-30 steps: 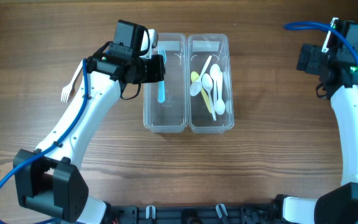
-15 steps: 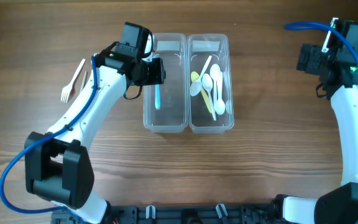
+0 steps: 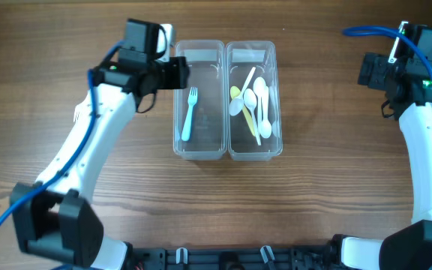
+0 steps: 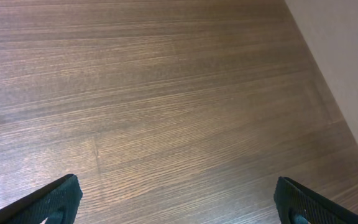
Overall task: Pack container
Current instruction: 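Carry the light-blue fork into the left container and release, then return the left gripper and grasp the yellow fork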
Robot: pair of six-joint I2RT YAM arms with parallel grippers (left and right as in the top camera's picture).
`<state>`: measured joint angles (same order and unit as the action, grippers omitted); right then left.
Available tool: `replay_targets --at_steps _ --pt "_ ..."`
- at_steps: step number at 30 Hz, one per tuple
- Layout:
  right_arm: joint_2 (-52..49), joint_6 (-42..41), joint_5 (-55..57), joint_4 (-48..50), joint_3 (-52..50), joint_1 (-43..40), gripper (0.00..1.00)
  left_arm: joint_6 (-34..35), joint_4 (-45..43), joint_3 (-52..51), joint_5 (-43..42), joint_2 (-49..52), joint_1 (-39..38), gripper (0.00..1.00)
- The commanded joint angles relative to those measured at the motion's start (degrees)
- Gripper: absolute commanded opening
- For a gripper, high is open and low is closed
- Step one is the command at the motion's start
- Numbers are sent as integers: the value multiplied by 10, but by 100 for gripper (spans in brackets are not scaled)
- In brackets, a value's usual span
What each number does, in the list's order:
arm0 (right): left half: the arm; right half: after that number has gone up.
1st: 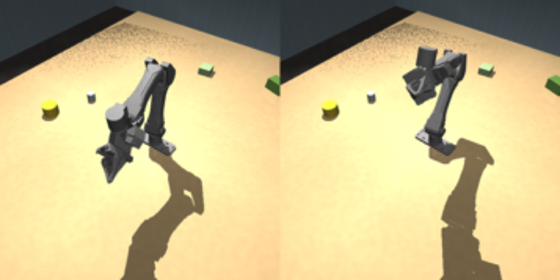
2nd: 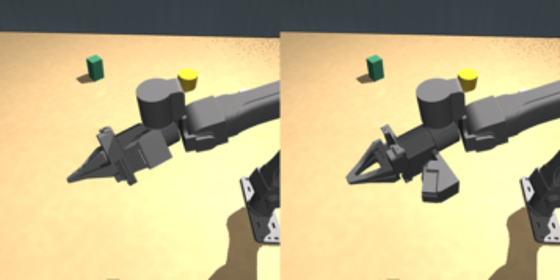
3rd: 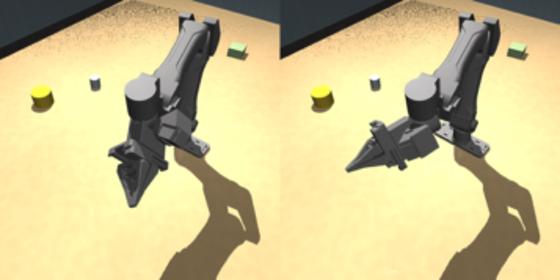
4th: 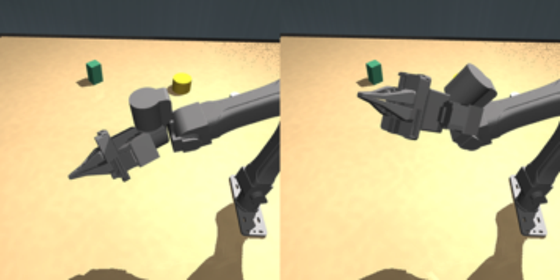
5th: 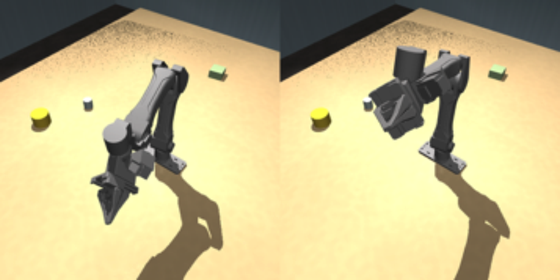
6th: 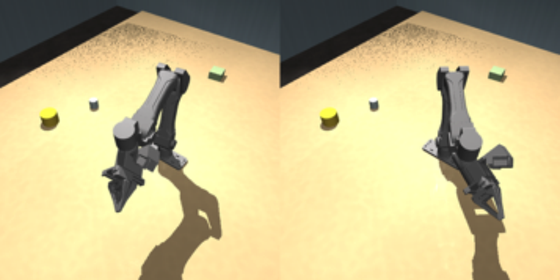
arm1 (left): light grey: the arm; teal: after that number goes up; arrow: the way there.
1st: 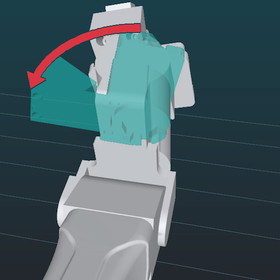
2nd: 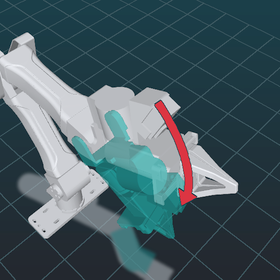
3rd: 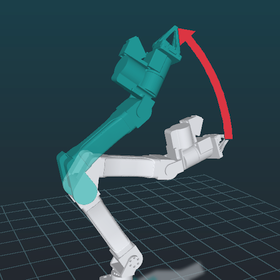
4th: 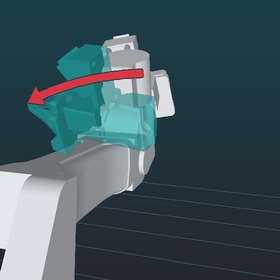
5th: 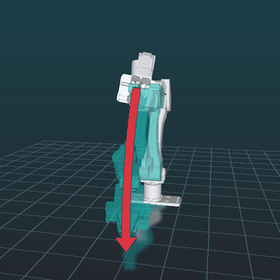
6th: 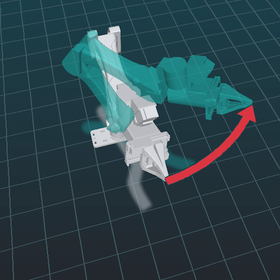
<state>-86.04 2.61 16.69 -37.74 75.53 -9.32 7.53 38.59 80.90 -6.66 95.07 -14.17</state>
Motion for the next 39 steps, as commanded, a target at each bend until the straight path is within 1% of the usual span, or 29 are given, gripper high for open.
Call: replay_targets --at_steps 1,2,5,9,11,14,16,18,22,24,25,26,39 --pt "0 -11 -3 0 6 1 100 -114 24 13 163 -14 16 60" --pt "0 -11 -3 0 6 1 100 -125 29 13 178 -10 22 61" --pt "0 -11 -3 0 6 1 100 -148 31 8 179 7 41 61" --pt "0 -11 -3 0 6 1 100 -148 27 5 178 46 82 62" --pt "0 -11 -3 0 6 1 100 -148 28 5 158 72 106 62" --pt "0 -11 -3 0 6 1 100 -148 27 5 122 116 134 68" --pt "0 -11 -3 0 6 1 100 -148 22 5 116 140 146 69" --pt "0 -11 -3 0 6 1 100 -149 15 5 86 168 158 69" --pt "0 -11 -3 0 6 1 100 -148 8 5 56 196 164 63" --pt "0 -11 -3 0 6 1 100 -148 9 5 56 210 164 55" --pt "0 -11 -3 0 6 1 100 -148 11 5 56 216 164 49" --pt "0 -11 -3 0 6 1 100 -147 11 5 56 221 164 47" --pt "0 -11 -3 0 6 1 100 -146 -3 5 56 249 167 47"
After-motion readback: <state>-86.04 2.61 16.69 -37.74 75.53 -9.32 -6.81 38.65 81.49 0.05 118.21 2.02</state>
